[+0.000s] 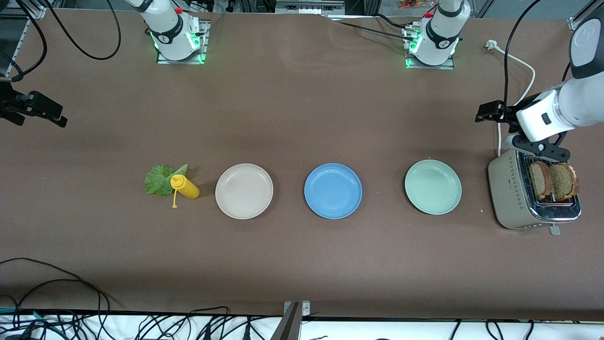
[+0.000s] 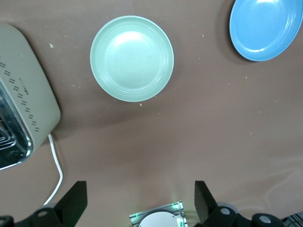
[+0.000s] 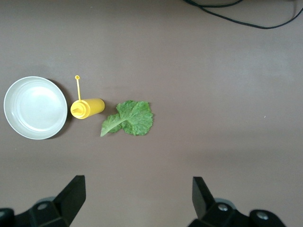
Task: Make sandwich in blue plate with both arms
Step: 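Move the left gripper over the toaster holding the toast slices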
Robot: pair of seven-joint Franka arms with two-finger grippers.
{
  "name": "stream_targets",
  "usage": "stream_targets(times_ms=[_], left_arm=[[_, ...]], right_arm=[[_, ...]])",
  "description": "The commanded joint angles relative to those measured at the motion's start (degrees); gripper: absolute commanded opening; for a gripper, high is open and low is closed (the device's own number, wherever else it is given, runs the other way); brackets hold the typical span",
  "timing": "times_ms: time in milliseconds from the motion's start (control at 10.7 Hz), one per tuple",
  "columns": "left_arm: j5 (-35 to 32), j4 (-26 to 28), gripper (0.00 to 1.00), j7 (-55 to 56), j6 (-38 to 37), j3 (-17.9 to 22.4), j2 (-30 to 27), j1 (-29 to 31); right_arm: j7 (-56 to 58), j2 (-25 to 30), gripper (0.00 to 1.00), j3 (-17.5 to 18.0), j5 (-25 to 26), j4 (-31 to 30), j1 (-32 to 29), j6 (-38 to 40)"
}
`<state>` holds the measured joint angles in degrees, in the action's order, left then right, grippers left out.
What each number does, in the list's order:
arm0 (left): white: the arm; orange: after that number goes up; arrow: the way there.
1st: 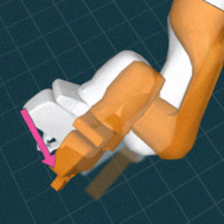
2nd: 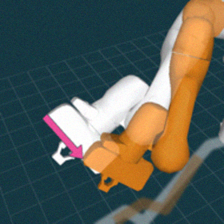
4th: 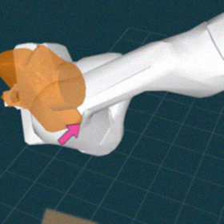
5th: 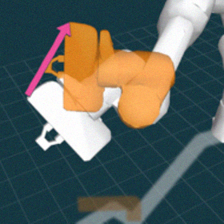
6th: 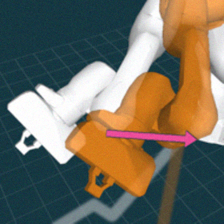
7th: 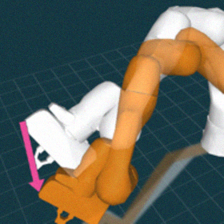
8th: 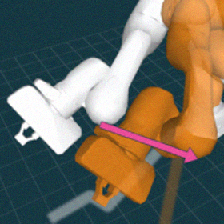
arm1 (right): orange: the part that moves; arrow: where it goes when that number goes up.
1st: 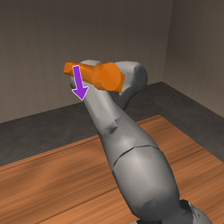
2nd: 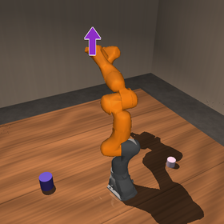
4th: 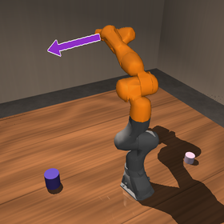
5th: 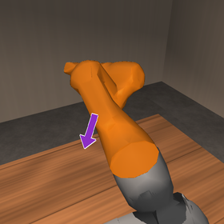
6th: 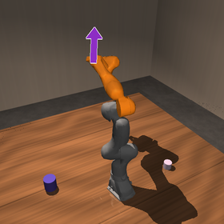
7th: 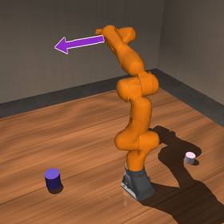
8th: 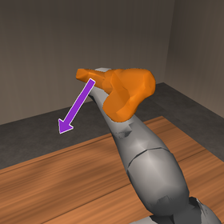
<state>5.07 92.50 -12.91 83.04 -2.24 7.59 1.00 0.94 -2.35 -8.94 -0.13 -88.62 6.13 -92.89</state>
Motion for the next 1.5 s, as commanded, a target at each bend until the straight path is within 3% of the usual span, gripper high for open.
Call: stream_targets(times_ms=[0,187,748,1216,1403], left_arm=[[1.69,-10.64,1.0,-1.06,-1.65,-0.13,-1.17,3.82],[3.1,-9.54,1.0,-1.5,-1.74,0.05,-0.91,4.71],[-3.93,-9.71,1.0,-8.44,-1.65,-0.48,1.99,4.1],[-4.63,-9.7,1.0,-2.76,-1.3,-0.74,3.74,2.16],[-14.86,-10.49,1.0,-1.33,-1.48,-0.75,3.39,-4.04]], right_arm=[[-0.5,0.33,1.0,0.15,0.31,0.64,0.02,1.13],[-0.5,0.33,1.0,0.15,0.31,0.64,0.02,1.13],[-0.41,0.33,1.0,0.15,0.31,0.64,0.02,1.22],[-0.41,0.33,1.0,0.15,0.39,0.73,0.02,1.66],[-0.41,0.33,1.0,0.07,0.4,0.82,0.03,1.66]])
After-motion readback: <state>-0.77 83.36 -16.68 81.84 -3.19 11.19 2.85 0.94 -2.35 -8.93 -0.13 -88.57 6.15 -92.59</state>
